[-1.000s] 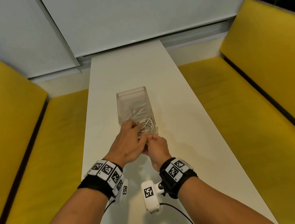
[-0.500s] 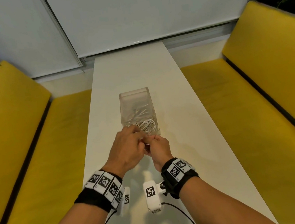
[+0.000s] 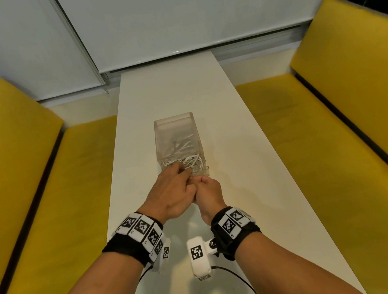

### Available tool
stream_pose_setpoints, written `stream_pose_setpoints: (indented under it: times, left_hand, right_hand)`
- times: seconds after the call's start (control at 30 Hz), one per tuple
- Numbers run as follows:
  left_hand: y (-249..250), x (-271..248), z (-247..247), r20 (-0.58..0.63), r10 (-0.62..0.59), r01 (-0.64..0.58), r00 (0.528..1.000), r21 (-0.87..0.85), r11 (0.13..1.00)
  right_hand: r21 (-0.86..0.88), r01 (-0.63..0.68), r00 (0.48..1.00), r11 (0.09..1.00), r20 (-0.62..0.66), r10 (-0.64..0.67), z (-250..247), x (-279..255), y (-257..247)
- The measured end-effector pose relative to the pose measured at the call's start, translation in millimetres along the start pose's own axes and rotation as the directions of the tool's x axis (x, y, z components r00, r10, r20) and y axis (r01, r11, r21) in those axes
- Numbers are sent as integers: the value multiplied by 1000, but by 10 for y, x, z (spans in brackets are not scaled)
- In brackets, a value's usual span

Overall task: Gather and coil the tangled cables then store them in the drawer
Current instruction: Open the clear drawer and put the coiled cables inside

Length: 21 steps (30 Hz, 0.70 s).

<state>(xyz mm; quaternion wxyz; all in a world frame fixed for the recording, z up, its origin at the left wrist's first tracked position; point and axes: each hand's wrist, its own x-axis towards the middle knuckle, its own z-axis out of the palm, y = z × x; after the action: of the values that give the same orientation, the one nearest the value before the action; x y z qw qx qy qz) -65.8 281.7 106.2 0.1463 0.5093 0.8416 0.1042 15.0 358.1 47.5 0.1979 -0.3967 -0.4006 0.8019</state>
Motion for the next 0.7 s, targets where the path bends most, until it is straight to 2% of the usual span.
stream_pose_setpoints:
  times: [0.17,0.3,0.37,0.47,0.53,0.7]
  left_hand:
    - [-10,102,-55,125,-60,69,990,-74,995]
    - [63,161,-163,239,-112,138,965,-93,986]
    - [104,200,-238,260,-119,157,958,-130,979]
    - [129,255,-342,191,-122,175,974,-289,941]
    - [100,259,-386,172,-128,170,977,-260,951]
    - [-23,158,-393,13,-161,158,987,-282,946]
  right_hand:
    - [-17,9,1000,1000,6,-9,-10,5,-14]
    - [-22,26,999,999,37,-25,-16,1,-13]
    - [-14,20,999,1000,46,-19,-5,5,-9]
    - [0,4,999,1000,35,-4,-1,11,-15]
    - [7,-5,999,1000,33,5,-1,13,-19]
    - [21,-21,1000,1000,18,21,7,20,-24]
